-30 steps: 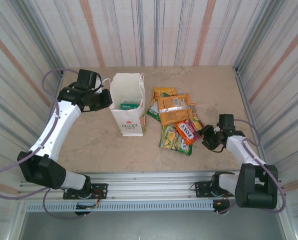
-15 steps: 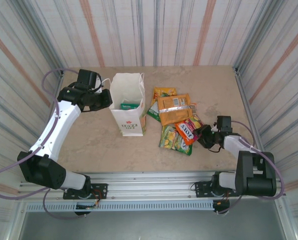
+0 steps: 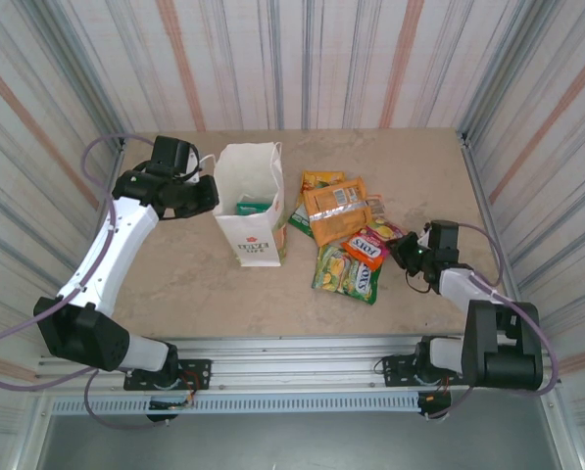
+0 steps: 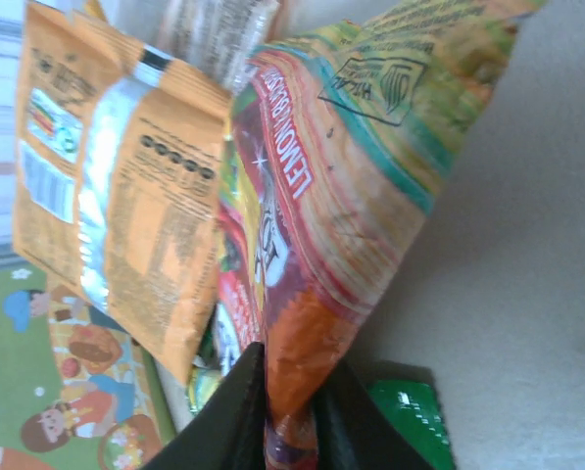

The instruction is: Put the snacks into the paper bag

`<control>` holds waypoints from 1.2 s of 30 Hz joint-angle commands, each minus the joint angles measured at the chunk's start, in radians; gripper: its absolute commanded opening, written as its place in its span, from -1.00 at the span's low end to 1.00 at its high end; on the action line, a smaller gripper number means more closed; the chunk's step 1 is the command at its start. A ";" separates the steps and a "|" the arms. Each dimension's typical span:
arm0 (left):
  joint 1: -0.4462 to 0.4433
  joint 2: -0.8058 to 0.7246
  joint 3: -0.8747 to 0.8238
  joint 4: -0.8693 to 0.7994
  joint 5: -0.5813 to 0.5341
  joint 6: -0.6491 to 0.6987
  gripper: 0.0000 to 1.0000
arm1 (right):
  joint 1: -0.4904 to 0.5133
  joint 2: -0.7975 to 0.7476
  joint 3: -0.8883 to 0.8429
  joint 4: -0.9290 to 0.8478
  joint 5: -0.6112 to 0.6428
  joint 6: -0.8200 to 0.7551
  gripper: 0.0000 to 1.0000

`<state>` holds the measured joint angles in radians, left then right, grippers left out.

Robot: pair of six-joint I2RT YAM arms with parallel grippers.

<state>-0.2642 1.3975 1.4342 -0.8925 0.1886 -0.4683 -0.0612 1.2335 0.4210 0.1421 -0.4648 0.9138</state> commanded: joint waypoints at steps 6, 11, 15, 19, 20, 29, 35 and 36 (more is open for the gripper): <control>-0.007 -0.025 0.020 -0.034 -0.008 0.017 -0.83 | -0.002 -0.091 0.067 -0.098 0.001 -0.125 -1.00; -0.007 -0.028 0.028 -0.036 -0.008 0.023 -0.83 | 0.017 -0.182 0.154 -0.251 0.033 -0.199 -1.00; -0.007 -0.028 0.029 -0.034 -0.004 0.023 -0.83 | 0.059 -0.237 0.245 -0.365 0.074 -0.237 -1.00; -0.007 -0.028 0.033 -0.032 0.007 0.022 -0.83 | 0.123 -0.239 0.374 -0.475 0.124 -0.275 -1.00; -0.007 -0.028 0.031 -0.031 0.009 0.022 -0.83 | 0.140 -0.238 0.411 -0.492 0.129 -0.282 -1.00; -0.007 -0.029 0.029 -0.021 0.026 0.018 -0.83 | 0.350 -0.111 0.799 -0.604 0.211 -0.344 -1.00; -0.010 -0.023 0.037 -0.019 0.036 0.022 -0.83 | 0.507 0.040 1.072 -0.587 0.247 -0.378 -1.00; -0.010 -0.022 0.039 -0.018 0.036 0.022 -0.83 | 0.535 0.066 1.124 -0.589 0.258 -0.388 -1.00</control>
<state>-0.2642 1.3968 1.4380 -0.8921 0.2077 -0.4675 0.4210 1.2606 1.4277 -0.4629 -0.2451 0.5797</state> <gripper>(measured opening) 0.086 0.075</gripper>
